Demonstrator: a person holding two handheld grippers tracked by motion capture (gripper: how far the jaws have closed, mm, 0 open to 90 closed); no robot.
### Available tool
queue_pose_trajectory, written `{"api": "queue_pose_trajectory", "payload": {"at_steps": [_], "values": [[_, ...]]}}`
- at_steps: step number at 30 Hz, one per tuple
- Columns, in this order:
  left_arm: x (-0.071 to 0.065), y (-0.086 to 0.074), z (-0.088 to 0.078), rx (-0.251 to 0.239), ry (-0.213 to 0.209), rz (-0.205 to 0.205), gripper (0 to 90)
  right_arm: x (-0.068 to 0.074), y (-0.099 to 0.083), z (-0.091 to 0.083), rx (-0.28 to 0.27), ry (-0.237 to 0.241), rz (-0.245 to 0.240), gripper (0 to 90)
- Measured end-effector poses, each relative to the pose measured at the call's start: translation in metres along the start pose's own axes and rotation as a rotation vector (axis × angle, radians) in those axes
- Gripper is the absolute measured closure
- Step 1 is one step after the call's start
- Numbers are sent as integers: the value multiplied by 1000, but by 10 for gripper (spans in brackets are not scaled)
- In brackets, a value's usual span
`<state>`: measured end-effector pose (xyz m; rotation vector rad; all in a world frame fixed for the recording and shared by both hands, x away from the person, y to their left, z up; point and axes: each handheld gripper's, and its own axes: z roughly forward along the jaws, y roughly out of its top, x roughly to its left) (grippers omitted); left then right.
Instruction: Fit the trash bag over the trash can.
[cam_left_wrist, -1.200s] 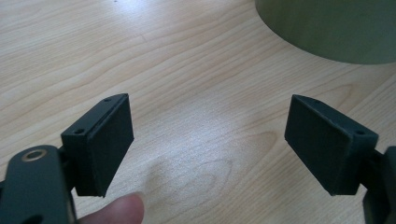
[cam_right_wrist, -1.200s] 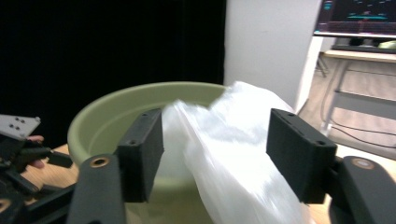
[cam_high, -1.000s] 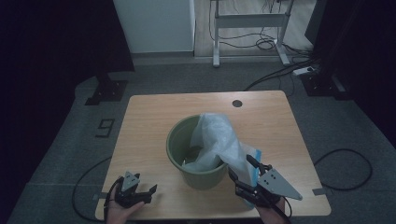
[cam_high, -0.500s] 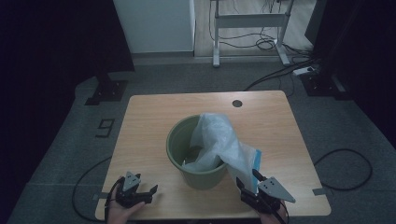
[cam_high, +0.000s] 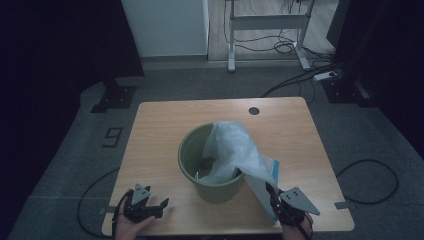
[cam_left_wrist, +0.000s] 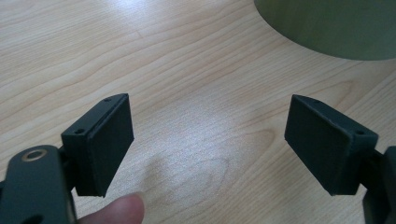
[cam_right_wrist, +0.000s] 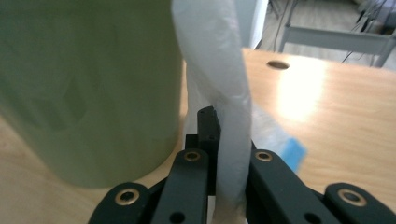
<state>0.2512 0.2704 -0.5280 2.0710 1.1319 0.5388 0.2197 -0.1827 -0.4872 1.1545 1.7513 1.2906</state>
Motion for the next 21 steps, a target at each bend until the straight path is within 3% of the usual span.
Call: {"api": "queue_pose_trajectory", "payload": {"at_steps": [5,6,10,11,13,14,15,18,21], "values": [[0,1,-1,-7,2,-3,152,-17,26,-12,-83,-39,24,889],[0,1,-1,-7,2,-3,153,-17,26,-12,-83,-39,24,889],[-1,3,-3,-22,4,-6,153,-24,56,-19,-159,-34,35,889],[-2,4,-5,-31,5,-8,153,-22,74,-21,-204,-28,21,889],[-2,6,-7,-43,8,-12,154,-19,92,-24,-247,-17,5,889],[-2,6,-7,-43,8,-12,155,-19,92,-24,-247,-17,5,889],[-1,7,-10,-56,11,-15,156,-14,108,-25,-283,-4,-8,888],[-1,9,-13,-66,16,-19,157,-7,122,-24,-313,12,-21,889],[-3,13,-18,-88,27,-18,159,15,137,-18,-338,60,-62,888]]}}
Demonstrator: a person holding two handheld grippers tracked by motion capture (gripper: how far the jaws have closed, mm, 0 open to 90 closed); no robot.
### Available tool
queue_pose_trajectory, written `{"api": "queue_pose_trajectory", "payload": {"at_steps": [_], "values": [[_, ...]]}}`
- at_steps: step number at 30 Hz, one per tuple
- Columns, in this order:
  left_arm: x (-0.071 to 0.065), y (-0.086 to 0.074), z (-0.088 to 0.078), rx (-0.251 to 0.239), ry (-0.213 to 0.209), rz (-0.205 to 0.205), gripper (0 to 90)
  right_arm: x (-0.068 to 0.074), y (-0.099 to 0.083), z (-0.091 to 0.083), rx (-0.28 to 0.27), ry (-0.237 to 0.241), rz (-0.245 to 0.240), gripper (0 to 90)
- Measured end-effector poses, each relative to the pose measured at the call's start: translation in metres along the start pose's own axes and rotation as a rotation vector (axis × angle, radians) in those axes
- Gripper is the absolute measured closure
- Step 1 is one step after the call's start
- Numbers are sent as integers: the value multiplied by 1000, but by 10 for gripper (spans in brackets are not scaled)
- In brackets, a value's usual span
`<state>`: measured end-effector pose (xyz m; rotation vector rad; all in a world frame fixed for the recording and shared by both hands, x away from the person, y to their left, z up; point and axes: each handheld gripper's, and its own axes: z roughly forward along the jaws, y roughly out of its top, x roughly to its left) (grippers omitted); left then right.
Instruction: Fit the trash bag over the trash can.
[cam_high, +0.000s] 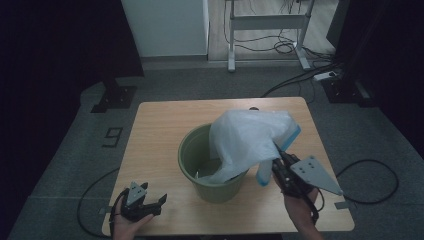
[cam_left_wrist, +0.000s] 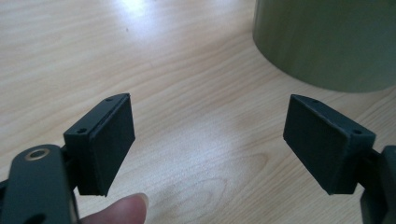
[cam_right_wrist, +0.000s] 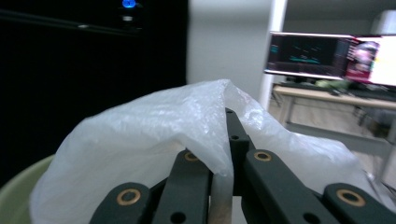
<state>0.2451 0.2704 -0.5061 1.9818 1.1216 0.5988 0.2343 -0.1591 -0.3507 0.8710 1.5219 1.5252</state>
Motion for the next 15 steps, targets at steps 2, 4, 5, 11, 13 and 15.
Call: {"api": "queue_pose_trajectory", "payload": {"at_steps": [2,4,5,11,13,15], "values": [[-1,2,-3,-11,-2,0,160,14,-1,6,1,43,-22,888],[-1,4,-5,-17,-4,1,164,20,-2,9,6,67,-30,887],[-2,5,-7,-24,-3,1,166,26,-4,12,12,88,-36,887],[-5,15,-24,-77,-9,0,183,46,-25,25,85,175,-26,869],[-7,17,-26,-84,-11,3,183,47,-30,26,112,190,-11,857],[-10,20,-29,-90,-15,10,183,47,-35,27,132,198,-5,850]]}}
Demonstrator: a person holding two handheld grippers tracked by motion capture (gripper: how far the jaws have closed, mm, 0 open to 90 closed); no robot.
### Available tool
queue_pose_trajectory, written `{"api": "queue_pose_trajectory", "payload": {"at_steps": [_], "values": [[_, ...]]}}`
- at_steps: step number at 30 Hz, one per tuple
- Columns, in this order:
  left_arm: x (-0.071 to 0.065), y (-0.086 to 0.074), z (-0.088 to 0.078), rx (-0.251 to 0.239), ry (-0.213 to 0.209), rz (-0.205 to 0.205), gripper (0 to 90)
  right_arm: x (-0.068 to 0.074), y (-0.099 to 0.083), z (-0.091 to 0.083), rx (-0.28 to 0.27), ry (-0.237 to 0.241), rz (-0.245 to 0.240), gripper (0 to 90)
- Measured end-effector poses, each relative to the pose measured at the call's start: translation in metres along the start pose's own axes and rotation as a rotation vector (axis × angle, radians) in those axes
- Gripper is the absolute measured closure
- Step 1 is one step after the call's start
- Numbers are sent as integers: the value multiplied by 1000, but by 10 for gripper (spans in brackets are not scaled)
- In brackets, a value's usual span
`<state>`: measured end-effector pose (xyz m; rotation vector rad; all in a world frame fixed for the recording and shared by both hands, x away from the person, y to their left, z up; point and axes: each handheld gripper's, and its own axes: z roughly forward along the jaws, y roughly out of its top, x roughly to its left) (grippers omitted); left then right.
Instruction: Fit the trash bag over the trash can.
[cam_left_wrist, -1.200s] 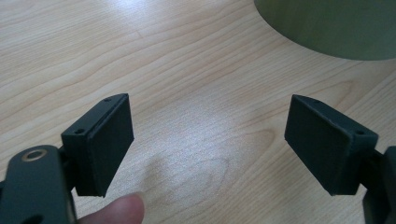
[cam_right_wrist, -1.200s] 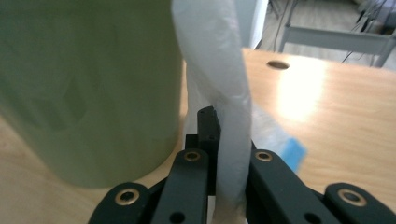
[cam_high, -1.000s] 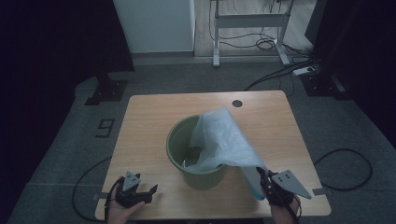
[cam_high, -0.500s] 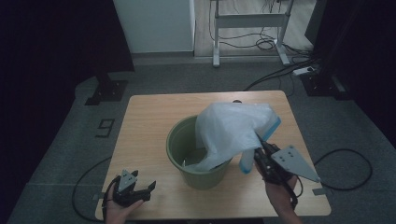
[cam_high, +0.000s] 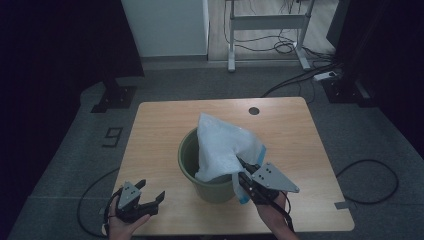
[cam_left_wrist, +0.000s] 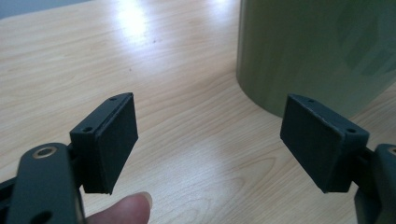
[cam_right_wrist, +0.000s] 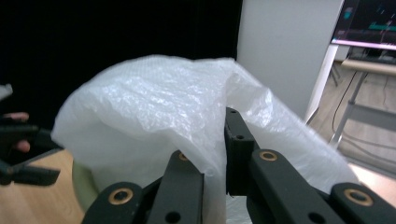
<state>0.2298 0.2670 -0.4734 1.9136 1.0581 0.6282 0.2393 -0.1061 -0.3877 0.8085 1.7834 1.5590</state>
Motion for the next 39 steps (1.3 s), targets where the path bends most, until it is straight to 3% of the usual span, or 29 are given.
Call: {"api": "queue_pose_trajectory", "payload": {"at_steps": [9,16,22,23,31,35,39], "values": [[-19,18,-14,-45,-26,30,193,-2,-16,1,41,10,39,843],[-28,28,-21,-82,-47,9,215,-3,-13,3,32,19,51,840],[-45,46,-31,-159,-67,10,214,-4,-7,5,31,23,41,840],[-52,54,-33,-198,-72,13,213,-4,-4,6,33,24,38,840],[-75,77,-29,-282,-104,71,206,-3,7,10,26,31,38,840],[-87,85,-22,-282,-129,96,208,-1,10,13,33,35,31,840],[-96,91,-13,-277,-122,116,232,0,11,15,38,41,34,840]]}}
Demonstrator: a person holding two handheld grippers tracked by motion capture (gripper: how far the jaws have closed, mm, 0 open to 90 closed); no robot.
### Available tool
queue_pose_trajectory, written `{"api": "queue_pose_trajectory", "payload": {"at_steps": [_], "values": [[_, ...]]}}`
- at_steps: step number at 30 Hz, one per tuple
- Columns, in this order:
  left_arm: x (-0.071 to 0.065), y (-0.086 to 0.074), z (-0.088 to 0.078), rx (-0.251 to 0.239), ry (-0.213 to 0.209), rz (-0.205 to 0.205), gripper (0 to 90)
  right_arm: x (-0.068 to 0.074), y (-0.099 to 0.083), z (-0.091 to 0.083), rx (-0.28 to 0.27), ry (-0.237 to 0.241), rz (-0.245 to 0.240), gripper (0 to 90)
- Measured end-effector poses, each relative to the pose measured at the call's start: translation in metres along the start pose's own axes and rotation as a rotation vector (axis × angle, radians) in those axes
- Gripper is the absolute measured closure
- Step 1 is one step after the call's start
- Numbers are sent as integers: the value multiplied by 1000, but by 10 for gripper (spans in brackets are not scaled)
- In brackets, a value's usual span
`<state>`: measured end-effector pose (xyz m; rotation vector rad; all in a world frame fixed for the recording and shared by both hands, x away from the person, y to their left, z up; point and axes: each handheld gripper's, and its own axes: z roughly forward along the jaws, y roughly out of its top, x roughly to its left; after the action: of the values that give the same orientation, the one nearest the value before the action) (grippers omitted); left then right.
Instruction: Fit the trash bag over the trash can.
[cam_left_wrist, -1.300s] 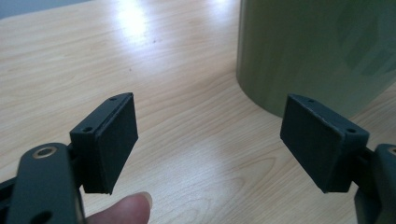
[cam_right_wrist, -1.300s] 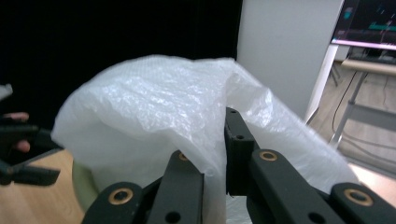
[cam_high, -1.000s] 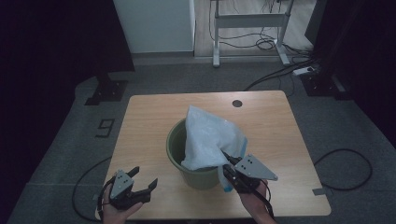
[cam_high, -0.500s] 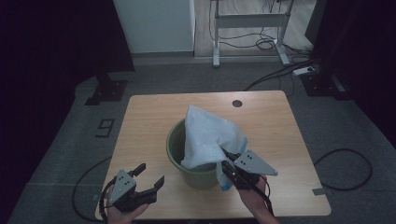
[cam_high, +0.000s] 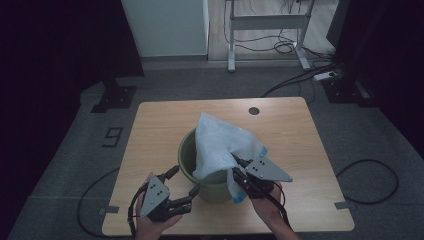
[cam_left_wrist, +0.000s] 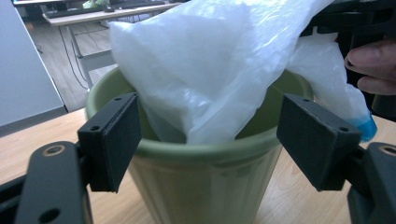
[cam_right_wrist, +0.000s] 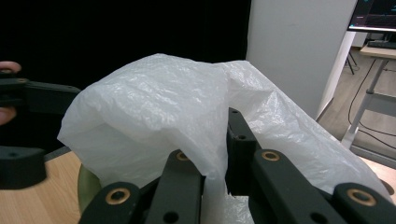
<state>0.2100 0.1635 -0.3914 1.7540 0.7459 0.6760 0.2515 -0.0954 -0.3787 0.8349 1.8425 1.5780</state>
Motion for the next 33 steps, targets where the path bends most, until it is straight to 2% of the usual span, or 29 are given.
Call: {"api": "queue_pose_trajectory", "payload": {"at_steps": [3,4,6,9,10,12,13,14,15,16,17,18,21,23,24,28,29,30,33], "values": [[-2,1,5,2,9,4,283,1,0,0,2,3,-1,840],[-3,2,10,6,12,5,350,1,0,0,2,5,0,837],[-3,2,12,7,7,2,429,1,0,-1,1,7,2,833],[-2,2,17,7,-1,-17,597,1,0,-1,1,7,2,828],[-1,2,17,9,-1,-22,597,0,0,-1,2,9,3,824],[-1,3,18,9,-1,-32,683,0,0,-2,2,10,4,814],[0,3,19,12,-3,-41,751,0,-1,-2,3,14,7,783],[0,4,20,20,-1,-46,770,1,-2,-3,4,15,9,735],[0,4,20,20,-1,-46,782,3,-3,-4,6,7,9,656],[1,4,20,29,4,-51,782,3,-3,-4,6,7,9,656],[2,5,20,31,15,-58,793,6,-4,-6,5,-11,6,575],[4,4,20,32,15,-71,817,13,-9,-13,-7,-51,-2,457],[8,4,19,34,23,-96,841,22,-19,-23,-6,-88,-11,343],[9,4,18,32,26,-101,849,25,-23,-27,-6,-98,-13,326],[10,3,18,28,33,-111,858,29,-32,-36,-3,-104,-17,298],[12,2,17,25,40,-126,865,32,-49,-51,7,-116,6,275],[13,2,17,24,42,-131,865,32,-49,-51,7,-116,6,275],[14,2,17,24,44,-137,867,33,-57,-56,5,-129,3,273],[17,2,17,30,46,-159,864,32,-68,-60,14,-146,15,273]]}}
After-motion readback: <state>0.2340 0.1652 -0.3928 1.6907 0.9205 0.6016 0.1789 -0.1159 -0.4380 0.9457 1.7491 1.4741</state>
